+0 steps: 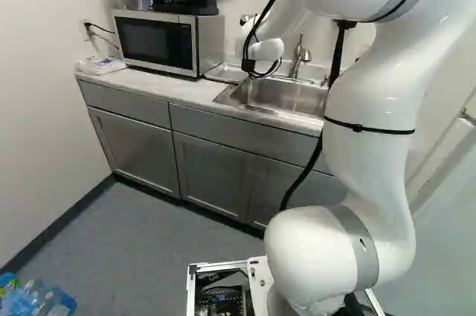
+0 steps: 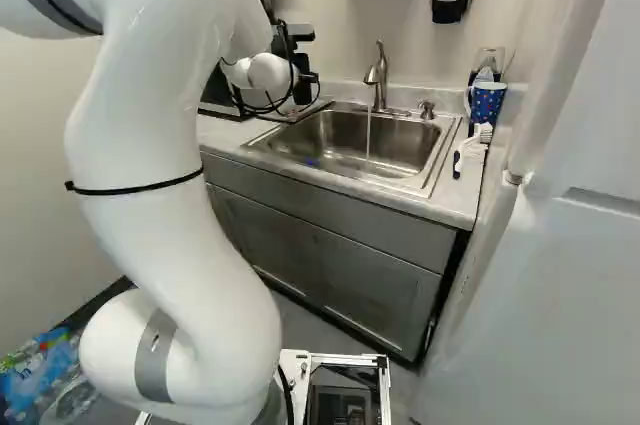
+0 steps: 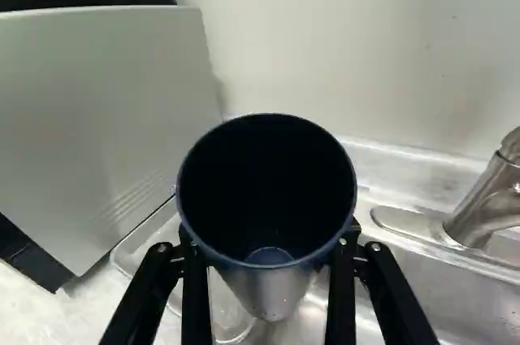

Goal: Rinse the cup and place it in the tray

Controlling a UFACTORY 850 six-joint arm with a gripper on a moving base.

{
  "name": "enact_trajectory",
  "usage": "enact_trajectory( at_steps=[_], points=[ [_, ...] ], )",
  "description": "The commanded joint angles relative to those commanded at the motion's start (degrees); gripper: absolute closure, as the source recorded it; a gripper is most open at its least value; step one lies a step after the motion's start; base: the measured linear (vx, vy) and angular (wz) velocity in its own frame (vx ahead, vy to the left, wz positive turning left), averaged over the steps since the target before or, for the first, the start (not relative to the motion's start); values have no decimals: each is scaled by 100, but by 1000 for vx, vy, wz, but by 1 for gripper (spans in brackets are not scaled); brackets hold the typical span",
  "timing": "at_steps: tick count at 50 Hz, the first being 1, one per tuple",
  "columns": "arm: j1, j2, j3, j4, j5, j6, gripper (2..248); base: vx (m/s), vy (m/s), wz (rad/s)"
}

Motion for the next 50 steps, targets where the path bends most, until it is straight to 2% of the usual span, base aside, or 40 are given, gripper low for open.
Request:
enact_trajectory(
  at_steps=[24,50],
  points=[
    [-356,71,83,0,-283,0,125,0,0,0],
    [-742,391,446,0,-1223,0,125,0,0,0]
  ],
)
